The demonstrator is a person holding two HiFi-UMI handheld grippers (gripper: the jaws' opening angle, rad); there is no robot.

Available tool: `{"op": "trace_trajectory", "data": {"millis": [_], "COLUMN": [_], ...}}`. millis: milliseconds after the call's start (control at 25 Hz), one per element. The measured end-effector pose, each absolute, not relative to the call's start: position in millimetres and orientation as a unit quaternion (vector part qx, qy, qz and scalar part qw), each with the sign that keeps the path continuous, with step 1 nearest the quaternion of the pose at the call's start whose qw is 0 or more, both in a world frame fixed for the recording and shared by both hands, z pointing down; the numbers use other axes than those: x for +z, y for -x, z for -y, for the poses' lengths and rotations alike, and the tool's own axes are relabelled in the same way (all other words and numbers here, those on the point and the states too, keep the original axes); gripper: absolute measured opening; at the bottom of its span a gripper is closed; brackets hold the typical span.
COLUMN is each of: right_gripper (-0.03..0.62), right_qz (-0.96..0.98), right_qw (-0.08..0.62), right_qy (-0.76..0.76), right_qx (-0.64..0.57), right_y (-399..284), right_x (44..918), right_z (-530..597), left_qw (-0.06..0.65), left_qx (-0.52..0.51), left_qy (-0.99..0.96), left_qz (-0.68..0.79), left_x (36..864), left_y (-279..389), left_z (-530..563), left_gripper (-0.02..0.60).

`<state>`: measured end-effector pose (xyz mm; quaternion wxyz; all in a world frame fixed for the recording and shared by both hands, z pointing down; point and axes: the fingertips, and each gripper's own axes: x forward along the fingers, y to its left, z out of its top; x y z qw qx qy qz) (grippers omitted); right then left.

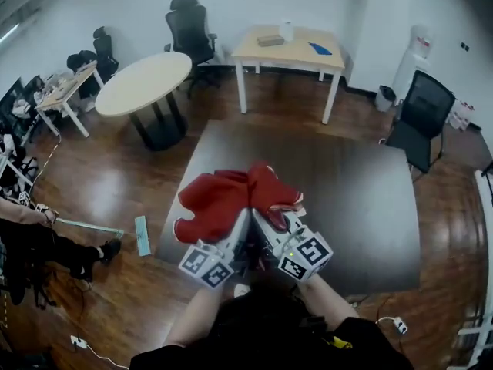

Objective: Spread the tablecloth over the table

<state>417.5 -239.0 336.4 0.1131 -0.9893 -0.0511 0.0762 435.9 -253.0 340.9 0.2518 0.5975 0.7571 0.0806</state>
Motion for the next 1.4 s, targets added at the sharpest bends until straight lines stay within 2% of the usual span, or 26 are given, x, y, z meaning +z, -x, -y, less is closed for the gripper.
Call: {"op": "trace_trajectory", "data": {"millis": [400,720,960,1120,1280,1400], "right_gripper": [0.026,0.026,0.026,0.026,0.026,0.026], "right_qz": [0.225,0.342,0.398,0.446,0.5,0.533], "right_qw": [0.06,-0.013,-0.098,-0.124,-0.134,-0.132], "right_qy": [0.972,0.939,0.911,0.885,0.85,0.814], "right_qx": [0.02,-0.031,-0.045,-0.05,-0.097,-0.19], "right_y": [-374,-284,-215,-154,-67,12], "right_x": [358,342,294,280,308,378], "right_z": [180,72,2,-37,-91,-139], "left_qw": [0.187,0.122,0.108,0.104,0.055,-0.043], "left_qx": [0.116,0.06,0.003,-0.024,-0.029,0.01], "left_qy": [-0.535,-0.546,-0.518,-0.507,-0.525,-0.561], "left_qz": [-0.816,-0.827,-0.849,-0.855,-0.849,-0.827], "left_x": [362,336,276,260,297,382], "left_y": [-437,-486,-468,-444,-431,-437], "left_z": [205,133,74,40,2,-22], "left_gripper": [0.005,0.005,0.005,0.005,0.005,0.004]}}
